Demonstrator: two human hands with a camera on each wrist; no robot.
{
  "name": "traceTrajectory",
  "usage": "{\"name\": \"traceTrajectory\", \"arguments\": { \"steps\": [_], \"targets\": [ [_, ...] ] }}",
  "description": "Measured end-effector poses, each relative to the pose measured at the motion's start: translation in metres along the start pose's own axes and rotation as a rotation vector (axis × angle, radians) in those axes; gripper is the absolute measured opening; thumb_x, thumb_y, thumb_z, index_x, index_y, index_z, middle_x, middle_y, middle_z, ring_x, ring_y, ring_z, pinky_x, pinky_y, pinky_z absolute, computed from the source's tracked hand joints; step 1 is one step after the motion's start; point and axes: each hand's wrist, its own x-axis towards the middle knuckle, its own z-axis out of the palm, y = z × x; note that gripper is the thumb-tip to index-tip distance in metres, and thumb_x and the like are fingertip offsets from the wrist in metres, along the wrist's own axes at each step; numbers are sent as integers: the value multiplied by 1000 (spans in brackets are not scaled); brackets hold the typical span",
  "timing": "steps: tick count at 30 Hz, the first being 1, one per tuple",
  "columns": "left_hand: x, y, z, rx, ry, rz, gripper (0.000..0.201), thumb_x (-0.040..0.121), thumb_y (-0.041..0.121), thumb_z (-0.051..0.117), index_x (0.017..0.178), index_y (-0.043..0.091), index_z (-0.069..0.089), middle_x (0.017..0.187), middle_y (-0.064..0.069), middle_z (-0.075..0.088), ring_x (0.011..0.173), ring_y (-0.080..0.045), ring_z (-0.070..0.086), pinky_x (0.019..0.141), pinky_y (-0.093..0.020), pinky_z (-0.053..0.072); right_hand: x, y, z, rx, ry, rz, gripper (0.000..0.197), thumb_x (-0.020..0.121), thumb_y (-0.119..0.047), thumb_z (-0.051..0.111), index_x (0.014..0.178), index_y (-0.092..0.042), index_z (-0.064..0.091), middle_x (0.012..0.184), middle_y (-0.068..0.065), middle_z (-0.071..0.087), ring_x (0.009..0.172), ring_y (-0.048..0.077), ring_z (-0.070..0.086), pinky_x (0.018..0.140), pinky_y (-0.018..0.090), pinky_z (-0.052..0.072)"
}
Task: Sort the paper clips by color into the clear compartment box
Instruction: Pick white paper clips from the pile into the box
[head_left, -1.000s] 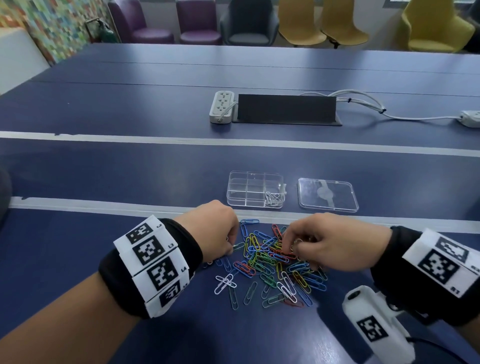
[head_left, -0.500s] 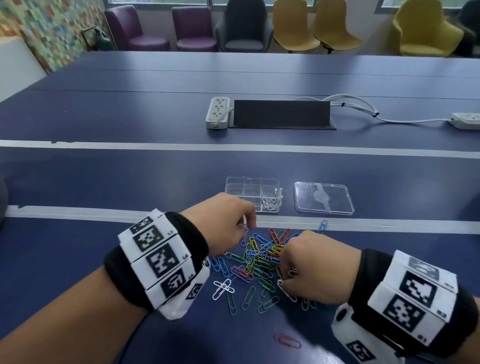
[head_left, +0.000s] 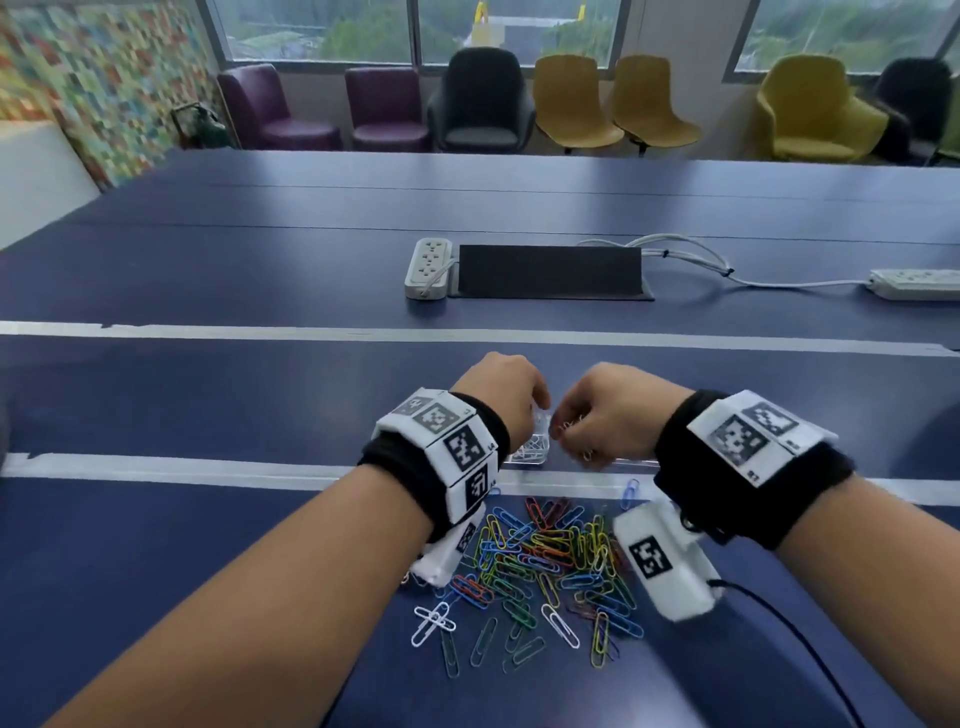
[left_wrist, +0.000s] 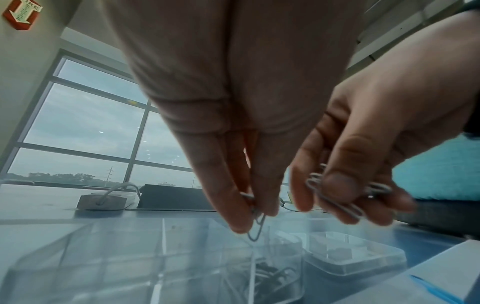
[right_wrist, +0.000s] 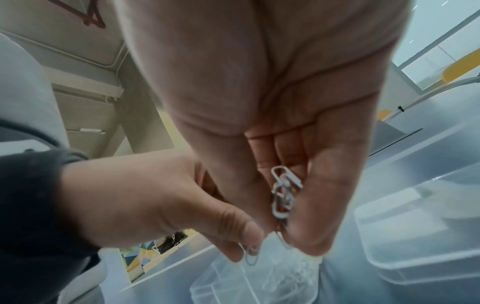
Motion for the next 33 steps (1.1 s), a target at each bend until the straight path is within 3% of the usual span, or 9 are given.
{"name": "traceTrajectory", "arguments": {
  "steps": [3, 6, 10, 18, 21, 24, 27, 29, 33],
  "targets": [
    [0, -1, 0, -35, -16, -2, 36, 84, 7, 58, 117, 19, 66, 108, -8, 71, 103, -22, 64, 93, -32, 49, 13, -3, 0, 61, -28, 3, 19, 73, -4, 60, 66, -17, 71, 72, 11, 74, 62, 21, 67, 77, 43, 60],
    [-2, -6, -2, -145, 17, -34, 41, 86, 5, 57, 125, 20, 59, 103, -7, 72, 81, -18, 62, 82, -26, 50, 23, -9, 1, 75, -30, 9, 20, 76, -4, 62, 63, -18, 68, 71, 11, 72, 68, 26, 72, 78, 43, 60],
    [-9, -13, -6, -263, 49, -60, 46, 88, 5, 54, 131, 22, 51, 100, -6, 71, 56, -5, 51, 70, -23, 47, 29, -16, 3, 113, -15, 34, 11, 77, -10, 66, 85, -8, 73, 83, 15, 76, 77, 25, 74, 79, 43, 60],
    [-30, -37, -10, -253, 9, -108, 34, 87, 11, 59, 119, 19, 58, 86, 1, 65, 66, -13, 58, 70, -25, 49, 26, -28, 4, 74, 1, 17, 27, 83, -12, 61, 109, -15, 68, 78, 4, 68, 87, 24, 71, 84, 40, 58],
    [-37, -42, -10, -246, 6, -109, 29, 87, 12, 60, 115, 19, 61, 86, -1, 66, 60, -7, 54, 70, -24, 50, 24, -33, 6, 63, 8, 0, 32, 86, -11, 54, 115, -17, 64, 70, -3, 60, 85, 25, 70, 83, 40, 59],
    [-44, -46, -11, -238, -1, -99, 26, 87, 12, 59, 111, 21, 62, 83, 1, 66, 55, -1, 52, 57, -15, 44, 21, -36, 9, 47, 4, -12, 34, 88, -9, 47, 116, -19, 64, 76, -1, 60, 83, 25, 71, 79, 40, 60],
    [-54, -47, -13, -231, -27, -94, 20, 87, 13, 59, 104, 22, 65, 76, 5, 64, 56, -2, 54, 59, -16, 46, 15, -35, 10, 4, 25, -49, 39, 88, -7, 42, 117, -19, 64, 92, 2, 59, 87, 23, 67, 81, 39, 59],
    [-63, -48, -15, -197, -64, -66, 14, 85, 14, 61, 95, 22, 67, 71, 8, 63, 55, -2, 55, 61, -18, 48, 6, -32, 8, -44, 84, -93, 37, 86, -7, 41, 110, -20, 67, 93, 1, 59, 74, 19, 62, 78, 32, 57],
    [-85, -56, -20, -27, -220, -33, 3, 80, 23, 69, 80, 25, 71, 68, 8, 67, 60, 1, 57, 66, -18, 48, -31, -25, 17, -220, 59, -203, 19, 84, -17, 55, 86, -24, 73, 61, -15, 56, 54, 0, 49, 69, 19, 45]
  ]
}}
